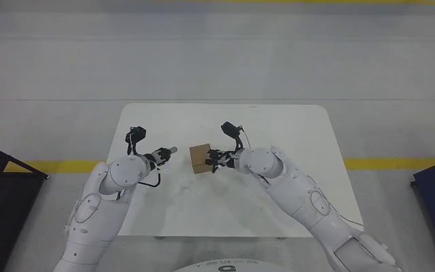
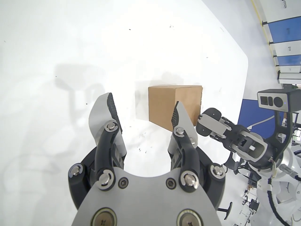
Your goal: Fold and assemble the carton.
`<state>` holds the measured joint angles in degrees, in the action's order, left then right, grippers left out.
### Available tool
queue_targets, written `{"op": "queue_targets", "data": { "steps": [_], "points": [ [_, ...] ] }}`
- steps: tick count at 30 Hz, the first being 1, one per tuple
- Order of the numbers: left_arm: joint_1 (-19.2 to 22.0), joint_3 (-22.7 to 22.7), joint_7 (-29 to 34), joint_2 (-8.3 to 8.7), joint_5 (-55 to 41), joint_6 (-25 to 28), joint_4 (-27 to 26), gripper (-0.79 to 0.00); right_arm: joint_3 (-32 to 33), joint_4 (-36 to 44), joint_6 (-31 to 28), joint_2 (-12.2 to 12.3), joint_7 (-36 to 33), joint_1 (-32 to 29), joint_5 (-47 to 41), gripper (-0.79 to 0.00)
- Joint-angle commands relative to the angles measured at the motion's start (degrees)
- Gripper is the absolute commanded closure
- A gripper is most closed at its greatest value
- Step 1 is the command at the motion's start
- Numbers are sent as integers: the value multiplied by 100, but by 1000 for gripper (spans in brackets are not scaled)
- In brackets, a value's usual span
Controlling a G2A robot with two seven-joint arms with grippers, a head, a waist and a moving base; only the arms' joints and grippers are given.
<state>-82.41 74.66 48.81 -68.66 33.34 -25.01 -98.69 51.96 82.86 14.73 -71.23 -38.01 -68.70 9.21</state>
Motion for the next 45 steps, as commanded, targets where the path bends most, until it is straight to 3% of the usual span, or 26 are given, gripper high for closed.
{"op": "queue_targets", "data": {
  "steps": [1, 13, 19, 24, 27, 32, 37, 40, 45],
  "points": [
    [1, -17, 5, 3, 19, -26, -24, -486, 48, 45, -61, 24, -21, -68, 54, 0],
    [73, -162, 60, 14, 123, -188, -115, -474, -202, -188, 1034, -85, -283, 346, 73, 0],
    [85, -188, 43, 21, 113, -195, -112, -474, -18, -67, 443, -42, -7, 73, -5, 0],
    [74, -225, 17, 24, 91, -185, -102, -471, 619, 25, -471, 111, -101, -381, -435, 0],
    [103, -336, 36, 17, 107, -144, -45, -462, 970, -67, -378, 171, -217, -466, -749, 0],
    [319, -663, 111, -20, 226, -199, 179, -280, 700, -208, 1308, 61, -12, -31, -858, 0],
    [560, -939, 209, -57, 369, -338, 378, -68, -146, -546, 2278, -166, -51, 675, -587, 0],
    [665, -1045, 262, -73, 420, -396, 473, -15, -607, -711, 2192, -267, -261, 920, -395, 0],
    [784, -1147, 279, -94, 443, -447, 609, 0, -625, -771, 1608, -260, -321, 873, -381, 0]
  ]
}}
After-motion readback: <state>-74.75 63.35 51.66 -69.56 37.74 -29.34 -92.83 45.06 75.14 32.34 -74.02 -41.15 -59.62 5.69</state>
